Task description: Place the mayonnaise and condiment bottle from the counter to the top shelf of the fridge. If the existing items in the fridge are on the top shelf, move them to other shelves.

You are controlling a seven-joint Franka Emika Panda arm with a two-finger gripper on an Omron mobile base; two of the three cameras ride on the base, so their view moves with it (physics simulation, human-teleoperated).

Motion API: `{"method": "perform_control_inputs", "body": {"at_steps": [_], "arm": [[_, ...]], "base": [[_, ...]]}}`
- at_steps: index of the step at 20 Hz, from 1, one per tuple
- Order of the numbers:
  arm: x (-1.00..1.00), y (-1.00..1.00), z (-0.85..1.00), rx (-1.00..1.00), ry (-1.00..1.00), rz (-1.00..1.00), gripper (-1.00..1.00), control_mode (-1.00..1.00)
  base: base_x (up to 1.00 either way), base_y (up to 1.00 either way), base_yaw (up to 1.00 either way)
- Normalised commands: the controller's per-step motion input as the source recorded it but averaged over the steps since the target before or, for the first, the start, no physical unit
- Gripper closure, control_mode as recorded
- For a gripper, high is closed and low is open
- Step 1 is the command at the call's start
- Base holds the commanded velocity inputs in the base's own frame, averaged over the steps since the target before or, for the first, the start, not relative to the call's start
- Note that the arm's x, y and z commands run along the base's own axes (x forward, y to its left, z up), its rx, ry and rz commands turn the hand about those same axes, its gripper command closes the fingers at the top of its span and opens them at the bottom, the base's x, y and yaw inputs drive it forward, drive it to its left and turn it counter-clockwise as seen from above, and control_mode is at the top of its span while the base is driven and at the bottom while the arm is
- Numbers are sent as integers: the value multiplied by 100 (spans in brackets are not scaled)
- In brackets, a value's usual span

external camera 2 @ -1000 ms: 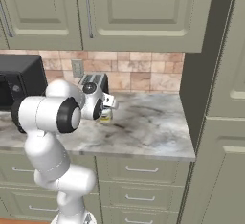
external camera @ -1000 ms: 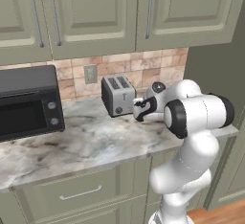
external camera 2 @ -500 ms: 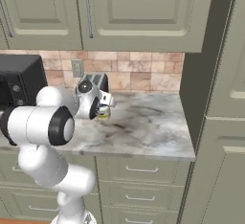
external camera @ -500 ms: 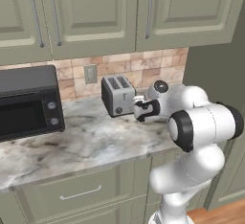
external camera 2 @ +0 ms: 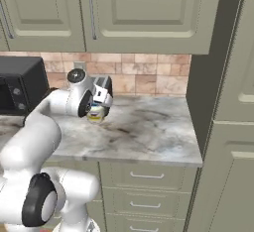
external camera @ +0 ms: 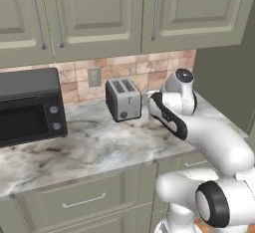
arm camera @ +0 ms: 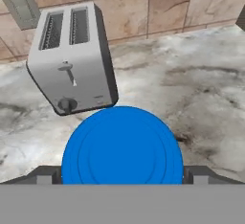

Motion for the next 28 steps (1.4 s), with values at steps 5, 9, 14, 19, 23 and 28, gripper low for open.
{"method": "perform_control_inputs", "body": {"at_steps": [5,9,14,19,23,28], "arm": [[-100,19,100,-2,-1,0,100,-100],[-100,23,100,-3,-4,0,100,-100],[-100,3,83,0,0,-1,100,-100],[-84,2,20,0,7,0,100,-100],[-25,3,0,0,-1,0,100,100],[0,0,0,0,0,0,100,100]], "base": [[0,0,0],[0,0,0],[0,0,0],[0,0,0],[-75,27,0],[-100,81,1]]}}
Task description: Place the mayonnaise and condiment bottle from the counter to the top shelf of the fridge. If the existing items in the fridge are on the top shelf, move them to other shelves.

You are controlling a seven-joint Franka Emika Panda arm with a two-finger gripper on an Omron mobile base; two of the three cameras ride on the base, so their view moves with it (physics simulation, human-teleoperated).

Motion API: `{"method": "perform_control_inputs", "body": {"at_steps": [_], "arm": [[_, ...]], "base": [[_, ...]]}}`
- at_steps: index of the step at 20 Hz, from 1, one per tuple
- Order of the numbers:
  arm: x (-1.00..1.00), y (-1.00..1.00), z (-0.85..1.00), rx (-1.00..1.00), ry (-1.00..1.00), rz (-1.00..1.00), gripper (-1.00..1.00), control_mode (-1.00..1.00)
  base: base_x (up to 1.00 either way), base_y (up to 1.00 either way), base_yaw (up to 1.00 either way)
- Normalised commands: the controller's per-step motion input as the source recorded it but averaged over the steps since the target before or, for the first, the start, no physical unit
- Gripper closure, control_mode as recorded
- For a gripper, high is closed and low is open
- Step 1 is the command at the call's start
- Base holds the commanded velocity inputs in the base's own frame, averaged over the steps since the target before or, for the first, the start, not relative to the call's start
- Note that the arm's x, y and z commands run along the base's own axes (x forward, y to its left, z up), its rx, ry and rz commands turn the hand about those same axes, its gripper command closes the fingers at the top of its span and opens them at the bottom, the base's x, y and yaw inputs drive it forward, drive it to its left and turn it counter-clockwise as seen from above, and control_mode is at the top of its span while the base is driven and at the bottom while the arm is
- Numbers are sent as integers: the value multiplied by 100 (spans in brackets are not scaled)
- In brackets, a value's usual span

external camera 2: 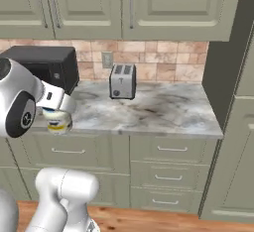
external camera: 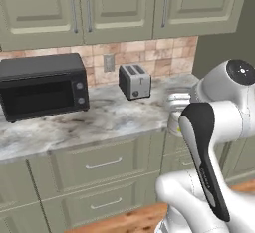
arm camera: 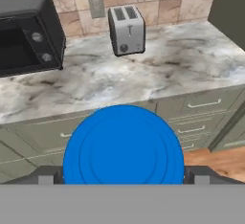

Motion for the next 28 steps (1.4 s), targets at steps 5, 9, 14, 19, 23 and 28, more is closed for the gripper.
{"method": "perform_control_inputs", "body": {"at_steps": [5,9,14,19,23,28], "arm": [[0,0,0,0,0,0,100,100],[0,0,0,0,0,0,100,100],[0,0,0,0,0,0,100,100],[0,0,0,0,0,0,100,100],[0,0,0,0,0,0,100,100],[0,0,0,0,0,0,100,100]], "base": [[-91,88,-19],[-100,48,-64],[-97,29,-77],[-22,6,-93],[79,37,-63],[85,59,-39]]}}
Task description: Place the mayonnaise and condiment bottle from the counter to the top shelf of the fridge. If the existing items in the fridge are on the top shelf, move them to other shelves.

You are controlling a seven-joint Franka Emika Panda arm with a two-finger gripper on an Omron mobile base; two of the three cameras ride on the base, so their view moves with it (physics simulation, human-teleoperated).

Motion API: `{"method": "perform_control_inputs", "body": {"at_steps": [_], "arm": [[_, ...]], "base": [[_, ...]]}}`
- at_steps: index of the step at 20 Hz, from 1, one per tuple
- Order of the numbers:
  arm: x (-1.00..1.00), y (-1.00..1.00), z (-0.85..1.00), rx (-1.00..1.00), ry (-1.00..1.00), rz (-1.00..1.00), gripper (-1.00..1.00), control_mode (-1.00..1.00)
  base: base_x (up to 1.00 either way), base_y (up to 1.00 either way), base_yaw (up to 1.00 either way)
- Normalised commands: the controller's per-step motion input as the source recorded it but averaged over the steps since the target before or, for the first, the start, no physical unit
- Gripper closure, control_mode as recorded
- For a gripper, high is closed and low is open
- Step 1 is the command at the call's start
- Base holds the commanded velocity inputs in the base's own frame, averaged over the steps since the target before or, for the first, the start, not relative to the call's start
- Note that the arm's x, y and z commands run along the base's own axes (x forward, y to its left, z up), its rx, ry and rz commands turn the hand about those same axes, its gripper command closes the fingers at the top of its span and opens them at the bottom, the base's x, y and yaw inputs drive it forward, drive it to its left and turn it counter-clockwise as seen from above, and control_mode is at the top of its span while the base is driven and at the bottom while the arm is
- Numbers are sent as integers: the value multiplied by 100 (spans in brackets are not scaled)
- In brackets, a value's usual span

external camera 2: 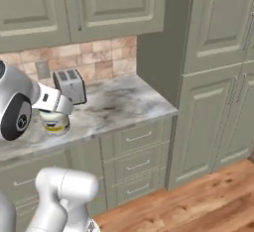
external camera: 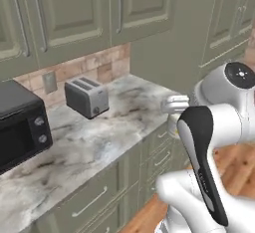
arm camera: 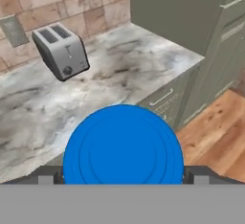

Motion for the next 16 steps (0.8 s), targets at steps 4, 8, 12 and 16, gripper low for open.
{"method": "perform_control_inputs", "body": {"at_steps": [4,8,12,16], "arm": [[0,0,0,0,0,0,100,100],[0,0,0,0,0,0,100,100],[0,0,0,0,0,0,100,100],[0,0,0,0,0,0,100,100]], "base": [[-51,44,-70],[-89,22,-80],[-100,-3,-71],[-98,-84,-49]]}}
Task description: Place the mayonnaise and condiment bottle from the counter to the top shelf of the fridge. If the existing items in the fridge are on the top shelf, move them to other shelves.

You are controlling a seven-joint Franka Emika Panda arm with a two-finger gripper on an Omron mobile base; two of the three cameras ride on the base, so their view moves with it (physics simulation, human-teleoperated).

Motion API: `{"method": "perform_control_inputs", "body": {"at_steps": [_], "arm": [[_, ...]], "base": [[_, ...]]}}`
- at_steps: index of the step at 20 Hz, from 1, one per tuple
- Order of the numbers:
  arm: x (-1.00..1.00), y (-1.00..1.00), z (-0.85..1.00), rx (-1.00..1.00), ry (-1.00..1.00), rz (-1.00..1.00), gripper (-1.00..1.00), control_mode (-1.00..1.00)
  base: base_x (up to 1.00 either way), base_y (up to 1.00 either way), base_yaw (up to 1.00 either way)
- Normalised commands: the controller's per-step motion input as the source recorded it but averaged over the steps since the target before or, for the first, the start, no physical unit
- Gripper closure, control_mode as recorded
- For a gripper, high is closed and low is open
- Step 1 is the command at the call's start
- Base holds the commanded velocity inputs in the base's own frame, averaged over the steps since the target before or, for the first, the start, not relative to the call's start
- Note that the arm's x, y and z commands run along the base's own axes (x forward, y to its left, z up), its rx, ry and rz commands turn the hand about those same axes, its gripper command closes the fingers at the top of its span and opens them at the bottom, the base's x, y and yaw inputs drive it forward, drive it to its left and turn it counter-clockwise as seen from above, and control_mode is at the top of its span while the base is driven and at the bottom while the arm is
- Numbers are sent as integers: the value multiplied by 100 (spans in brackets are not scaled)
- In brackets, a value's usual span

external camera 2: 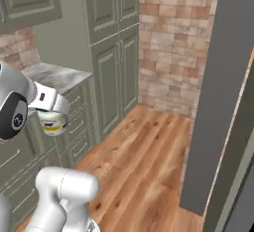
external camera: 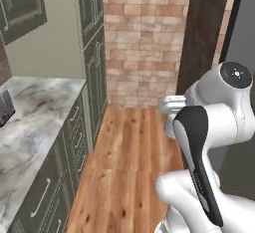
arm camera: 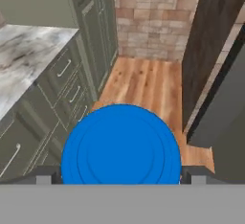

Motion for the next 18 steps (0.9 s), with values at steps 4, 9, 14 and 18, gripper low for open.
{"method": "perform_control_inputs", "body": {"at_steps": [4,9,14,18], "arm": [[0,0,0,0,0,0,100,100],[0,0,0,0,0,0,100,100],[0,0,0,0,0,0,100,100],[0,0,0,0,0,0,100,100]], "base": [[-72,-100,-45],[-58,-100,-44],[-84,-100,-39],[-92,-100,-38]]}}
